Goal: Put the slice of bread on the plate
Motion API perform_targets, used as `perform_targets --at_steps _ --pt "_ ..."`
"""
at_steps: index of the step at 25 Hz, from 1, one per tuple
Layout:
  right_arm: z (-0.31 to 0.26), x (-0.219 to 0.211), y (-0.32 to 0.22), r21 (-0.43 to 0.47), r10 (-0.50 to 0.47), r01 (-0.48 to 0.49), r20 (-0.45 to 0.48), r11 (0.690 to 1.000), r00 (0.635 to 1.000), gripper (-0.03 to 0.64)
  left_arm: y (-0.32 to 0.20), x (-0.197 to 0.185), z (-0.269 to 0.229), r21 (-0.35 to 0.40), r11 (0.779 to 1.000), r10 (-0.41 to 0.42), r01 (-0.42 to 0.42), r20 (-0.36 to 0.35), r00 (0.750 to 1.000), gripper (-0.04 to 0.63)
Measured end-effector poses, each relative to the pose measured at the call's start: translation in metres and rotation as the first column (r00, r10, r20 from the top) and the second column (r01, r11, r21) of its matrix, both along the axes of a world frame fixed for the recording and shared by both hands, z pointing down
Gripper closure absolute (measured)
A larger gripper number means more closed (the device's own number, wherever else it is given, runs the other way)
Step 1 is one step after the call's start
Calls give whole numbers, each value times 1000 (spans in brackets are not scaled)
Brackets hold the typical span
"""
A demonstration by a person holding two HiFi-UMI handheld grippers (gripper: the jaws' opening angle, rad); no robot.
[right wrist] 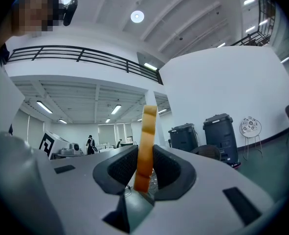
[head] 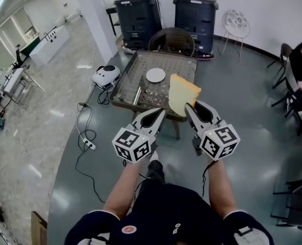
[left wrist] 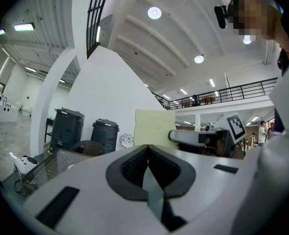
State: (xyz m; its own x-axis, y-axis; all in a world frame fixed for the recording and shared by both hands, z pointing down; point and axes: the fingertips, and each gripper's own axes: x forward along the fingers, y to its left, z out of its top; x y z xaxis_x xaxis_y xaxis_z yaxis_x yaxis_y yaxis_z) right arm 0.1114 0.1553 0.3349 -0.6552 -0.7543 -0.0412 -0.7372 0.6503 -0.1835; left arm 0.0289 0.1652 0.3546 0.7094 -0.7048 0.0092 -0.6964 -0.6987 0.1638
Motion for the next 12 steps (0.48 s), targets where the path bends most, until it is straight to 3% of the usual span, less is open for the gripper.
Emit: perform_targets --at_steps 12 --pt "15 -29 -100 -48 -15 15 -7 999 1000 523 -101 -28 15 -41 999 6 -6 -18 1000 589"
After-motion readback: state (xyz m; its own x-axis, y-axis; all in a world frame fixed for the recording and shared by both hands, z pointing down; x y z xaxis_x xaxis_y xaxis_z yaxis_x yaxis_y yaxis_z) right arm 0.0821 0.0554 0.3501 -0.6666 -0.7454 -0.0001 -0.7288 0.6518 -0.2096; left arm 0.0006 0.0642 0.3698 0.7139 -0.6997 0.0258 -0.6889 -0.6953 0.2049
